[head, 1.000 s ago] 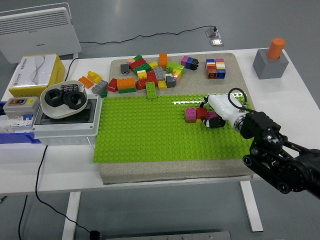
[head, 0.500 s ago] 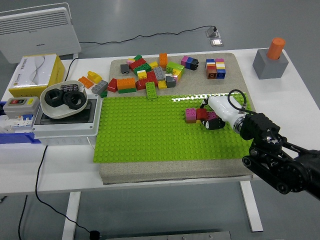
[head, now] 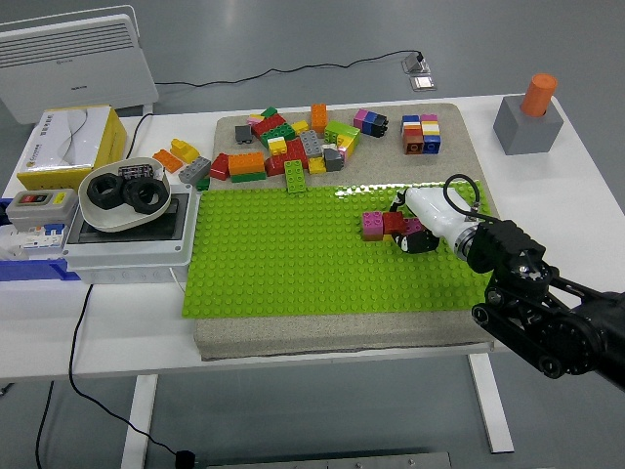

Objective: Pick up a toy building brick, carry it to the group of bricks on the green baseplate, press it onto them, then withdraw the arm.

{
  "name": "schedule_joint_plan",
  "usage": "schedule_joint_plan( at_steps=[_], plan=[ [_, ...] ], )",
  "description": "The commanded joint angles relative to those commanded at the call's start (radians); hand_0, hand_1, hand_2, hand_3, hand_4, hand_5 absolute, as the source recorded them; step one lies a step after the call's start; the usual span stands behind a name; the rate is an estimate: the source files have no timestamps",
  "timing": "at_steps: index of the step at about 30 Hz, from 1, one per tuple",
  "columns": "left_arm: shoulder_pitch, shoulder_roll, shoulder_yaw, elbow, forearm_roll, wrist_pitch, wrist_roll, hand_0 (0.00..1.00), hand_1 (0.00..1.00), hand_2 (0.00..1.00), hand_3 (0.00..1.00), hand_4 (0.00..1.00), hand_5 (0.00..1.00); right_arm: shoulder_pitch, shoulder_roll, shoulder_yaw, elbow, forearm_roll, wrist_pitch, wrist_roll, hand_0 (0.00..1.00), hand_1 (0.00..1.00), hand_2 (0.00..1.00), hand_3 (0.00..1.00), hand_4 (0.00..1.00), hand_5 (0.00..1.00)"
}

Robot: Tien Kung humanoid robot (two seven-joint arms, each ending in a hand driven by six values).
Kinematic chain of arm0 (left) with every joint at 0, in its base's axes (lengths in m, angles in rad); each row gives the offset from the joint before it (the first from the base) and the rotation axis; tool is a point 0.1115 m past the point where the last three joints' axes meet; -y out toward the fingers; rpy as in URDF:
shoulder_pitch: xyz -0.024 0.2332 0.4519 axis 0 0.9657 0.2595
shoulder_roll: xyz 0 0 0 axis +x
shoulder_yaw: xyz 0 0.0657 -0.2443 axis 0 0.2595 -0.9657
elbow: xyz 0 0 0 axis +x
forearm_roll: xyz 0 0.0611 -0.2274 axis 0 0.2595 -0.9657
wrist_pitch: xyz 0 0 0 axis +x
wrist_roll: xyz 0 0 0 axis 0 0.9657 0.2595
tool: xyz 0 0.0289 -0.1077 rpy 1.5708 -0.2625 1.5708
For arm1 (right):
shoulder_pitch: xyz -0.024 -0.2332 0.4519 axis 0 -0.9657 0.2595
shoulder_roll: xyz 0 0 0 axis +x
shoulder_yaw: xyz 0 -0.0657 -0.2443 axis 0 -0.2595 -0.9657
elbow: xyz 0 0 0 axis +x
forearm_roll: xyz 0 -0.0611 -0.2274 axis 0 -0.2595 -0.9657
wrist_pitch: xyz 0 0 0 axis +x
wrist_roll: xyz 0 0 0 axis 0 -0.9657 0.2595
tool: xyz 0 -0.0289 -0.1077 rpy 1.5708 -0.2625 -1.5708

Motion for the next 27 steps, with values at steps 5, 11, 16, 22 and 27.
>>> schedule_joint_plan(
  at_steps=[5, 11, 16, 22, 27],
  plan=[
    [0.0, 0.0, -0.001, 0.0, 0.0, 0.0, 0.0, 0.674, 0.511, 0.531, 0.523, 0.68, 0.503, 0.0, 0.001, -0.003, -0.001, 0.001, -0.003, -0.001, 0.755, 0.761, 0.779, 0.655, 0.62, 0.226],
    [-0.001, 0.0, -0.001, 0.0, 0.0, 0.0, -0.001, 0.673, 0.512, 0.531, 0.523, 0.68, 0.503, -0.001, 0.0, -0.005, 0.001, -0.006, -0.002, -0.004, 0.754, 0.761, 0.788, 0.66, 0.624, 0.225],
    [-0.001, 0.0, -0.002, 0.0, 0.0, 0.001, -0.001, 0.673, 0.513, 0.53, 0.523, 0.68, 0.502, -0.003, 0.001, -0.004, 0.001, -0.006, -0.003, -0.003, 0.755, 0.768, 0.794, 0.661, 0.628, 0.225],
    [0.0, -0.001, -0.002, 0.0, 0.0, 0.002, -0.001, 0.673, 0.513, 0.529, 0.523, 0.679, 0.502, 0.0, 0.004, -0.006, -0.001, 0.003, -0.006, -0.002, 0.755, 0.77, 0.798, 0.662, 0.633, 0.22],
    [0.001, -0.001, 0.0, 0.001, 0.0, 0.004, -0.003, 0.673, 0.513, 0.529, 0.523, 0.679, 0.502, 0.001, 0.005, -0.007, -0.003, 0.007, -0.006, -0.002, 0.757, 0.77, 0.8, 0.663, 0.638, 0.221]
  ],
)
